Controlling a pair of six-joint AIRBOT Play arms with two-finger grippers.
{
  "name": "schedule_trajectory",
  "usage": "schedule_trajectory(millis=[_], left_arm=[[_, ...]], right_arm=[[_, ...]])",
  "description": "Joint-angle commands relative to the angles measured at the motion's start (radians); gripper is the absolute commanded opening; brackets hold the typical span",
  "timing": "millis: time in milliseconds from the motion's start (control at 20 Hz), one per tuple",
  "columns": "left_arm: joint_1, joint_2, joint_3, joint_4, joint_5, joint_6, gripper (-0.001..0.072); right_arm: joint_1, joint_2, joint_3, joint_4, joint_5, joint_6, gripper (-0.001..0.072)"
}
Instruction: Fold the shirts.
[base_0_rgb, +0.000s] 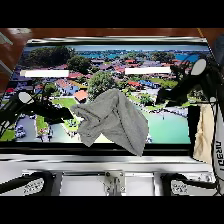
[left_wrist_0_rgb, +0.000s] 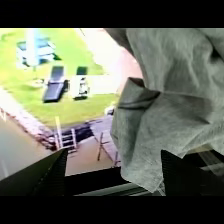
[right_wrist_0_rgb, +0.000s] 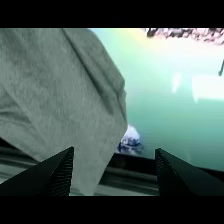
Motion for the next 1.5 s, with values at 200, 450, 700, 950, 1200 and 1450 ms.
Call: schedule_trajectory(millis=[200,450,700,950,1200,1450], left_arm=[[-0.220,-0.033,-0.111,-0.127,0.140,0.049,0.0703],[-0.218,-0.109,-0.110,-0.127,0.140,0.043,0.0346],[-0.215,-0.100,-0.105,-0.127,0.142,0.073,0.0044],[-0.216,-0.065,-0.072,-0.127,0.135,0.073,0.0043],[-0.216,-0.037,-0.053,-0.128,0.135,0.089,0.0043],[-0.203,0.132,-0.031,-0.097,0.131,0.129,0.0041]], right_arm=[[-0.071,0.087,-0.431,0.108,-0.086,-0.031,0.0621],[-0.070,0.087,-0.547,0.128,-0.086,-0.089,0.0629],[-0.027,0.087,-0.696,0.282,-0.191,-0.134,0.0628],[0.145,0.087,-0.772,0.282,-0.341,-0.086,0.0628],[0.199,0.087,-0.780,0.305,-0.440,0.006,0.0145],[0.198,0.221,-0.652,0.364,-0.363,-0.132,0.0064]])
